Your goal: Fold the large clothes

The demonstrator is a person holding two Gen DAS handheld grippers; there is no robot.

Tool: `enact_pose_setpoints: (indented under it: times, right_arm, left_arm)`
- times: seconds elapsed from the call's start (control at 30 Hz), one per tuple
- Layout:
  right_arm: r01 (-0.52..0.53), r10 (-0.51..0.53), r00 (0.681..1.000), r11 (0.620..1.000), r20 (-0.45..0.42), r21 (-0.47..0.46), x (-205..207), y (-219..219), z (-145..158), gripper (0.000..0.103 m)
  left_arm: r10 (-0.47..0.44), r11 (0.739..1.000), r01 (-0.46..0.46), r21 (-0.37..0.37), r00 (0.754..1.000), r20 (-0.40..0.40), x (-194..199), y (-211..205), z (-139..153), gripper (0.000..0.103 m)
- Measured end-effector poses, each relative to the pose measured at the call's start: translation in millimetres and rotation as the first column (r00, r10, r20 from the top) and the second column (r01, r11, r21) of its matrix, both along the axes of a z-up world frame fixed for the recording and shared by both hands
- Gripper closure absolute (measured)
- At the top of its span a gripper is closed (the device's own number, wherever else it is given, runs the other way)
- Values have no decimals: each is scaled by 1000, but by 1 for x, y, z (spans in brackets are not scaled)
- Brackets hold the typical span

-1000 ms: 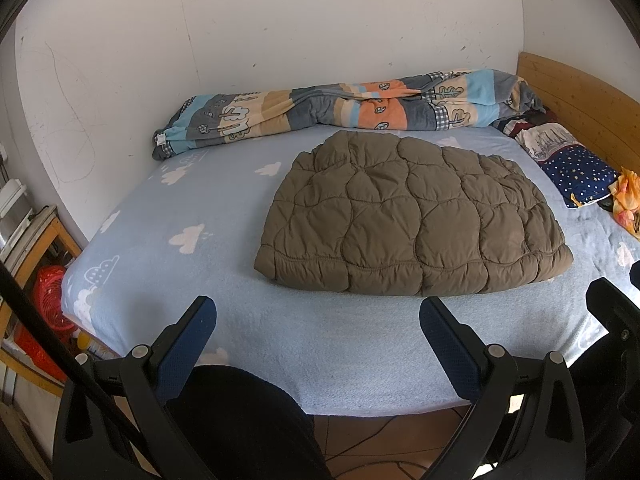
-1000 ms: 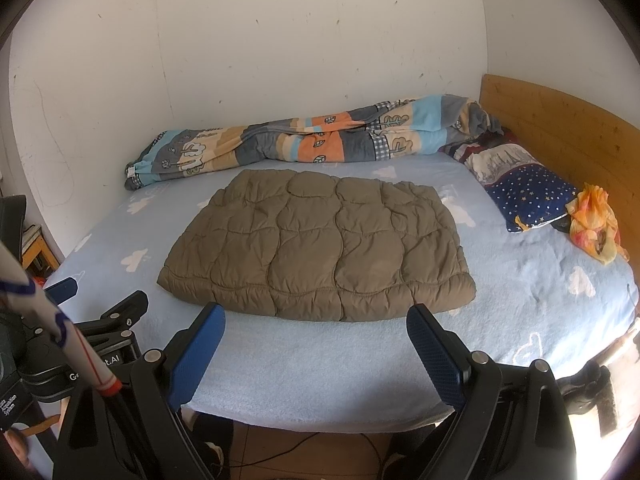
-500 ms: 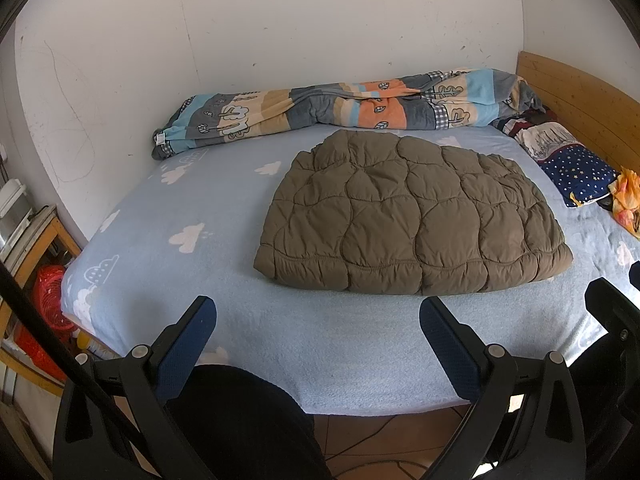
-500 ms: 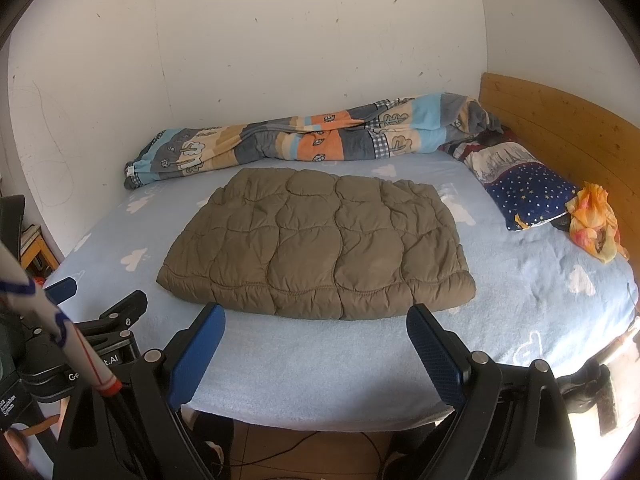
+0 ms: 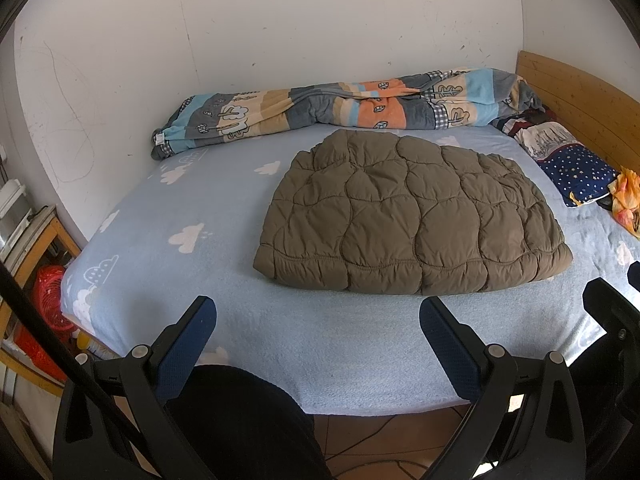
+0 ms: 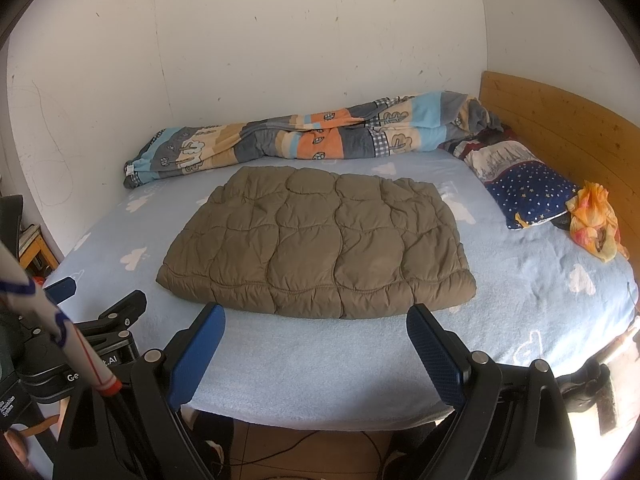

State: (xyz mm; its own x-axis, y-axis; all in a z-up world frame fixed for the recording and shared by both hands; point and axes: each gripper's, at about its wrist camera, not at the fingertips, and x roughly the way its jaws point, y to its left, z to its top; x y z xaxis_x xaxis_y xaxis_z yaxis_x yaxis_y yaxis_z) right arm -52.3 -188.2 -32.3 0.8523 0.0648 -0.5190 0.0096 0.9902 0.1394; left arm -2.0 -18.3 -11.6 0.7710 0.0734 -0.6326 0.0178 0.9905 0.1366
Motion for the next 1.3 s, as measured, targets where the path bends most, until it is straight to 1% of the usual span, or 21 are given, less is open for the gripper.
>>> enact_pose_setpoints:
  times: [1.17, 1.3]
  right_arm:
    - [-3, 3, 1000, 1000, -3, 0, 1, -3, -1, 8]
    - [-11, 11, 1000, 1000, 10, 1, -2, -2, -2, 8]
  left_arm:
    - [-13, 1000, 13, -11, 1000, -8, -1, 2, -3, 2]
    - [-27, 999, 26, -29, 999, -31, -3, 0, -11, 2]
